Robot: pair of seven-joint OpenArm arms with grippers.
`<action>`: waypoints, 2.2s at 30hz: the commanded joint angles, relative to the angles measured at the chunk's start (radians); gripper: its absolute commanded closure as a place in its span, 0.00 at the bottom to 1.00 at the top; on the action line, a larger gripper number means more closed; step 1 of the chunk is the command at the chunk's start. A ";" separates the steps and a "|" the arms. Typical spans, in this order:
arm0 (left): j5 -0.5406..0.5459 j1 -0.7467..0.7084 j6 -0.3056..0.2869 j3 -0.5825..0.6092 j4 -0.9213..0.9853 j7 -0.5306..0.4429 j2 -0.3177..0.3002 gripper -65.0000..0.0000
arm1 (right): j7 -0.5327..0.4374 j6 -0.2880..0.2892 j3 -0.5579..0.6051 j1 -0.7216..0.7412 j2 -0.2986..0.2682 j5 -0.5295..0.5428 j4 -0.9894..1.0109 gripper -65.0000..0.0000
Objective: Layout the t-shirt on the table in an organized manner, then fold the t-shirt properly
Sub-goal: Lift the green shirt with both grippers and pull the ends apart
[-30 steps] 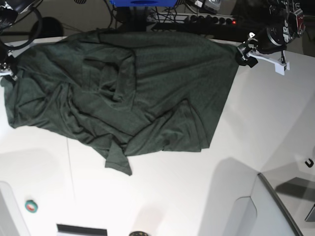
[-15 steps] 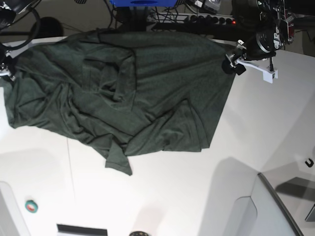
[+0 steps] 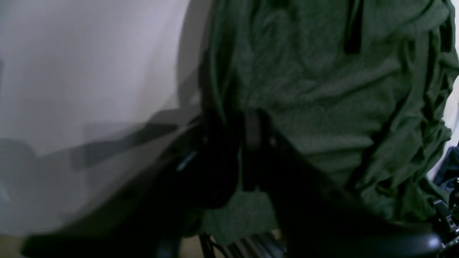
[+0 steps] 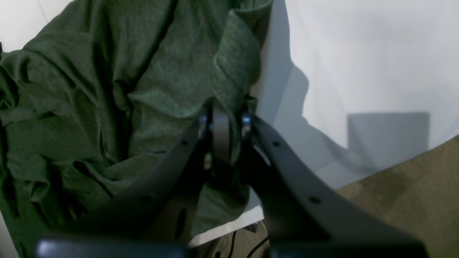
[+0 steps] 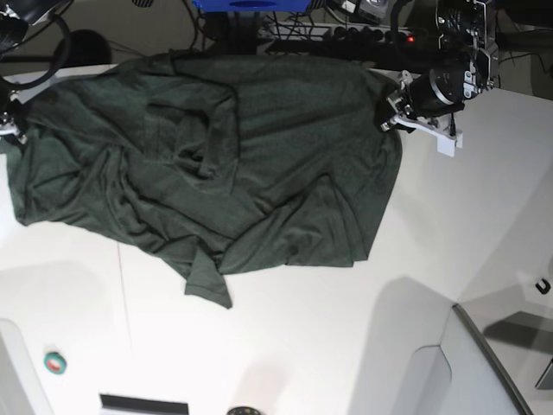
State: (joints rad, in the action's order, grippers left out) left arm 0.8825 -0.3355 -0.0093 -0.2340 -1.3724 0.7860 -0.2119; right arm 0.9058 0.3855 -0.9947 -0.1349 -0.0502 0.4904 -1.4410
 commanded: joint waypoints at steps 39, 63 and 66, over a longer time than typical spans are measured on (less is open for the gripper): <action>-0.079 0.198 0.124 -0.074 -0.467 0.349 -0.062 1.00 | 0.172 -0.167 0.259 0.243 -0.165 0.014 -0.034 1.00; -0.072 1.031 0.167 -0.029 0.046 0.346 -0.117 1.00 | 0.074 -0.168 0.629 0.874 -0.474 0.020 0.233 1.00; -0.072 0.927 0.165 -0.029 -0.008 0.346 -0.119 1.00 | 0.089 -0.168 0.627 0.759 -0.458 0.020 0.197 1.00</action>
State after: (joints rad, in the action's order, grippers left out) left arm 0.8013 0.5571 0.1566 -0.2562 -1.3609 1.1503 -0.3134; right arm 1.0176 0.2188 -0.3622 0.5850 -0.4847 0.4995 -1.2221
